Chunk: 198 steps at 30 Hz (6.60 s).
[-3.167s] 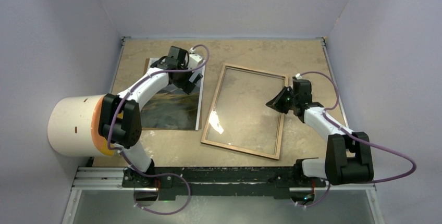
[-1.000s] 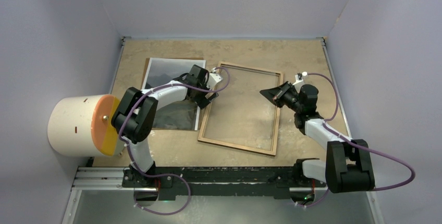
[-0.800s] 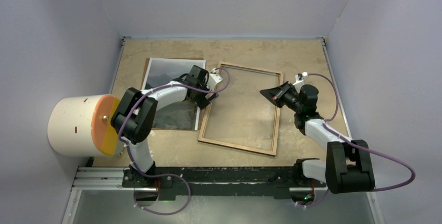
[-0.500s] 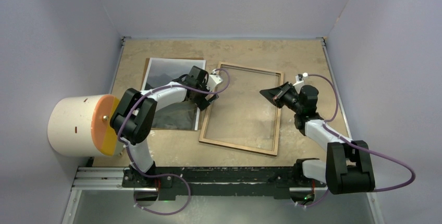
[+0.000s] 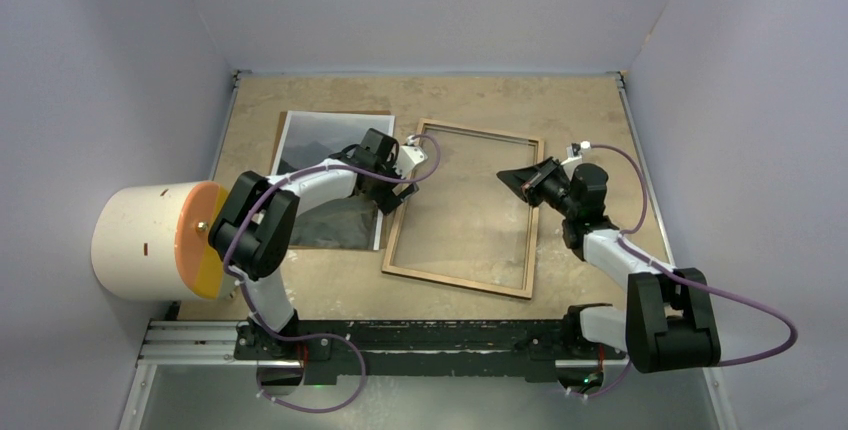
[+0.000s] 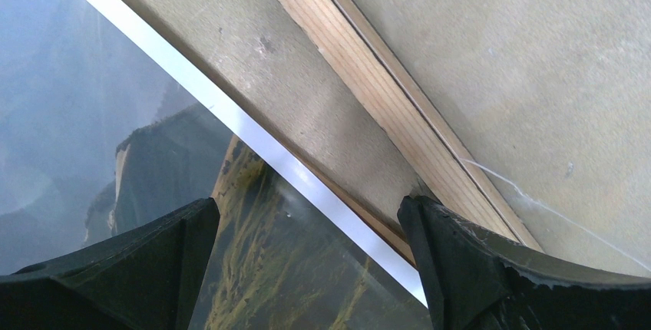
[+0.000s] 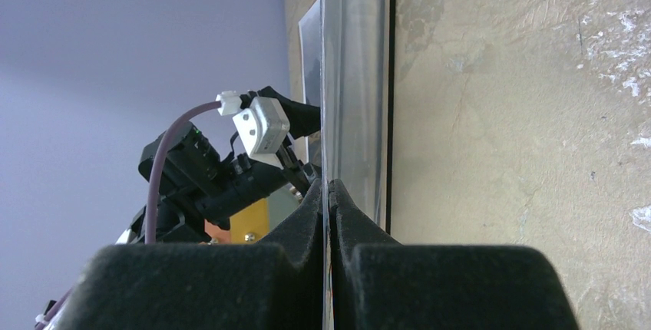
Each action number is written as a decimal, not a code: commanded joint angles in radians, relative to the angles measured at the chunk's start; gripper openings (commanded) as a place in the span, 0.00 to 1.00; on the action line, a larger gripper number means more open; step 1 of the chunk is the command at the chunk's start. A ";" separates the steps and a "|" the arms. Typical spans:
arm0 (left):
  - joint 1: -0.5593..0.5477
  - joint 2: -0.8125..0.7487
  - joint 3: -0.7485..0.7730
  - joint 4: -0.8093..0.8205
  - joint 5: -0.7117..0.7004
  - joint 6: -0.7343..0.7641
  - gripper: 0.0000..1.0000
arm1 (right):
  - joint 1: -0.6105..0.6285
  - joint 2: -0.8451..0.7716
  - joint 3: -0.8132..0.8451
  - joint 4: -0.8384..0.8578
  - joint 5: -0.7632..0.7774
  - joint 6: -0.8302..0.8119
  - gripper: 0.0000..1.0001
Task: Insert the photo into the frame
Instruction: Place the photo frame item in the photo frame, then move the photo frame to the center of the board, then pick up the photo at the center of the board.
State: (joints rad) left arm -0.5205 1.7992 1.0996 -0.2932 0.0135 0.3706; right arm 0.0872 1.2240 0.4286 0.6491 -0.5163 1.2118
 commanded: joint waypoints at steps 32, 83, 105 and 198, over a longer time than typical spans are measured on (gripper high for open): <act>0.027 -0.059 -0.020 -0.005 0.032 0.009 0.99 | 0.021 0.080 0.161 -0.182 -0.109 -0.173 0.00; 0.040 0.018 0.029 -0.009 0.002 -0.020 0.98 | 0.017 0.203 0.167 -0.310 0.124 -0.465 0.56; 0.040 0.019 0.026 -0.012 -0.004 -0.013 0.98 | 0.140 0.249 0.370 -0.642 0.433 -0.622 0.99; 0.588 0.395 0.734 -0.168 -0.605 -0.022 0.84 | 0.578 1.056 1.500 -0.846 0.585 -0.481 0.73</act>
State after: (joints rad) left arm 0.0586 2.2040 1.8820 -0.5167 -0.4858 0.3546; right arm 0.6640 2.2070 1.7924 -0.1165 0.0170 0.7078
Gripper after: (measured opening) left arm 0.844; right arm 0.741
